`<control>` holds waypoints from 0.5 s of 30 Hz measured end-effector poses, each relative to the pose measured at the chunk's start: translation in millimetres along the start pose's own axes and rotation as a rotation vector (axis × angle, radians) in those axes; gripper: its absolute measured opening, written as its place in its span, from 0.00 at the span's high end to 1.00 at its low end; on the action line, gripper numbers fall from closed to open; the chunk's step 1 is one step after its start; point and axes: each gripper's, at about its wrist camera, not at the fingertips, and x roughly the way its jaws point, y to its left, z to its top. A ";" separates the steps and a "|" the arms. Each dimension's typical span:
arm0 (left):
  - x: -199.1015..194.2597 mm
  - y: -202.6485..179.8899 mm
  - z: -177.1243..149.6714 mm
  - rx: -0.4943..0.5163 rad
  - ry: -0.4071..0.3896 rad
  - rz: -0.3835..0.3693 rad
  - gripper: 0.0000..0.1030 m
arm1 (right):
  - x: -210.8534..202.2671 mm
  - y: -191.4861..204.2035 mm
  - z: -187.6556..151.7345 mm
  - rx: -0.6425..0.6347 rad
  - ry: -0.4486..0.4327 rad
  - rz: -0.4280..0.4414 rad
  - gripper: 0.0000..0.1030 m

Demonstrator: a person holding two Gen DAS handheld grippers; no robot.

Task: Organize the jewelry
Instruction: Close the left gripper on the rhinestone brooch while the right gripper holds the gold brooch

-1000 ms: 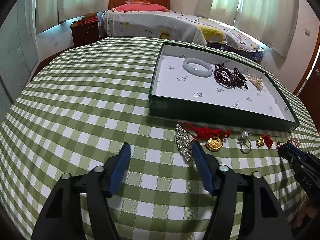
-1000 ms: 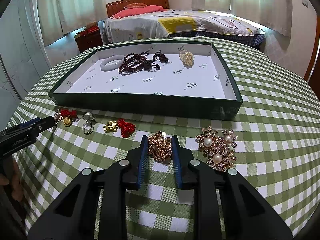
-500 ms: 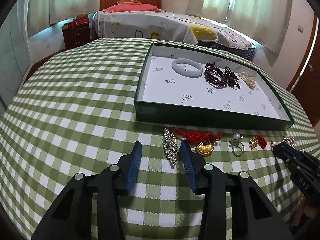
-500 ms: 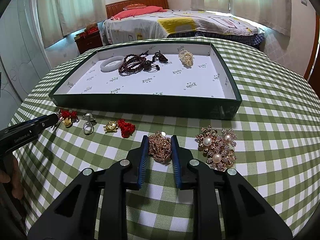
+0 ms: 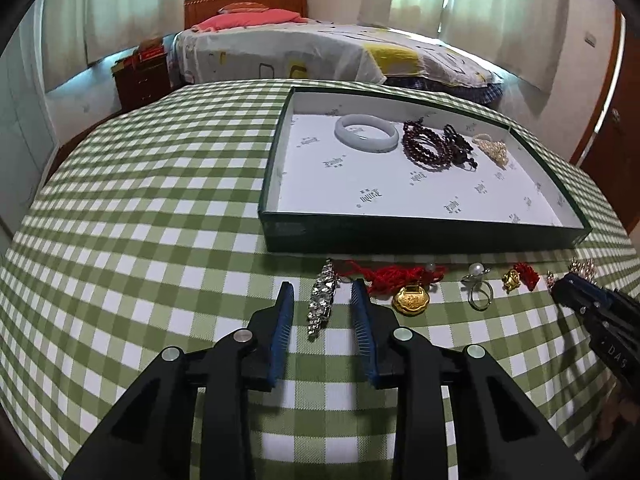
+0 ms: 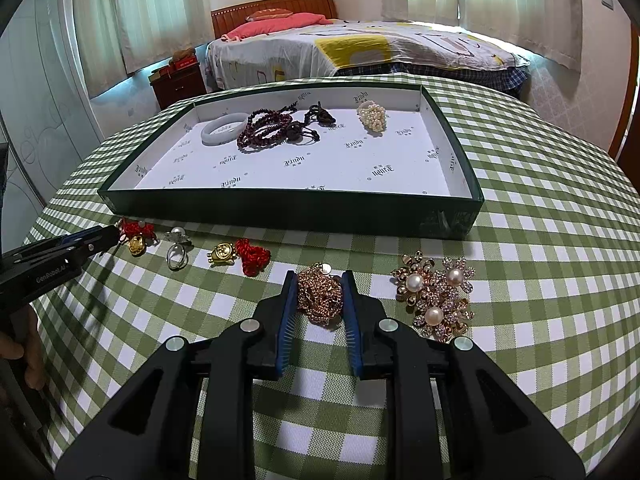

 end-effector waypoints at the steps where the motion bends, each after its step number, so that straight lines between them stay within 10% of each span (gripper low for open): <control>1: 0.1 -0.6 -0.2 0.005 -0.002 0.002 0.71 | 0.0 -0.2 0.2 0.000 0.000 0.000 0.79; 5: 0.2 2.0 -0.5 0.008 -0.003 0.007 0.88 | -0.3 -0.1 0.3 0.002 -0.002 0.002 0.79; 15: -1.6 2.6 -1.3 0.005 -0.004 0.000 0.88 | -2.5 1.5 0.4 0.016 -0.018 0.010 0.84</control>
